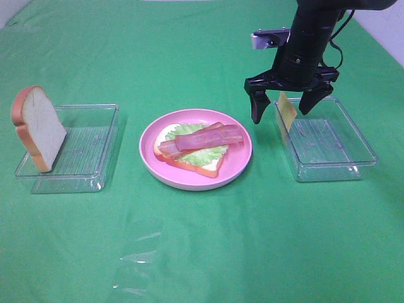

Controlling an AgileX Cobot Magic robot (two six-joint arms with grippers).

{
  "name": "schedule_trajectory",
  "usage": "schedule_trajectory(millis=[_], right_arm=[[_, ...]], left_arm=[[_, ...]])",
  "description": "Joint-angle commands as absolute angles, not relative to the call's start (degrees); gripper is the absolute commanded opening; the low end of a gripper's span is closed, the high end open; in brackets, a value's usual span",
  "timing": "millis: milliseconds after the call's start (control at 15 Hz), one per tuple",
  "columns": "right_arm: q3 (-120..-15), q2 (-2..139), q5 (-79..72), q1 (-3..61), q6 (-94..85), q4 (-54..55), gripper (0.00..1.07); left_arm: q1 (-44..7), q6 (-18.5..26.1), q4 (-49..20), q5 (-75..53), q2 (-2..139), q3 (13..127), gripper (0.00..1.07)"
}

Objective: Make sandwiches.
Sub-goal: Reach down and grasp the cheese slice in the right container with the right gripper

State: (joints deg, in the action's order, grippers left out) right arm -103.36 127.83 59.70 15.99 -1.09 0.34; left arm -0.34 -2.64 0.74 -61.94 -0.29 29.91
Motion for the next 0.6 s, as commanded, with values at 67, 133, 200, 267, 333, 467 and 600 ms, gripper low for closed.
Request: schedule_trajectory(millis=[67, 133, 200, 267, 333, 467, 600], right_arm=[[-103.02, 127.83, 59.19, 15.87, -1.03, 0.46, 0.87], [-103.02, 127.83, 58.96, 15.87, -1.03, 0.46, 0.81], [-103.02, 127.83, 58.9, 15.87, -1.03, 0.46, 0.75], [-103.02, 127.83, 58.27, 15.87, 0.0, 0.0, 0.5], [-103.02, 127.83, 58.16, 15.87, 1.43, 0.0, 0.35], [-103.02, 127.83, 58.1, 15.87, 1.83, -0.46, 0.0], [-103.02, 127.83, 57.98, 15.87, 1.72, -0.46, 0.0]], left_arm=[[-0.17, -2.69, 0.52, -61.65, -0.46, 29.68, 1.0], [-0.17, -2.69, 0.52, -61.65, -0.46, 29.68, 1.0], [-0.17, -2.69, 0.52, -61.65, -0.46, 29.68, 1.0], [-0.17, -2.69, 0.52, -61.65, -0.46, 29.68, 1.0], [-0.17, -2.69, 0.52, -61.65, -0.46, 29.68, 1.0], [-0.17, -2.69, 0.52, -61.65, -0.46, 29.68, 1.0], [-0.17, -2.69, 0.52, -61.65, -0.46, 29.68, 1.0]])
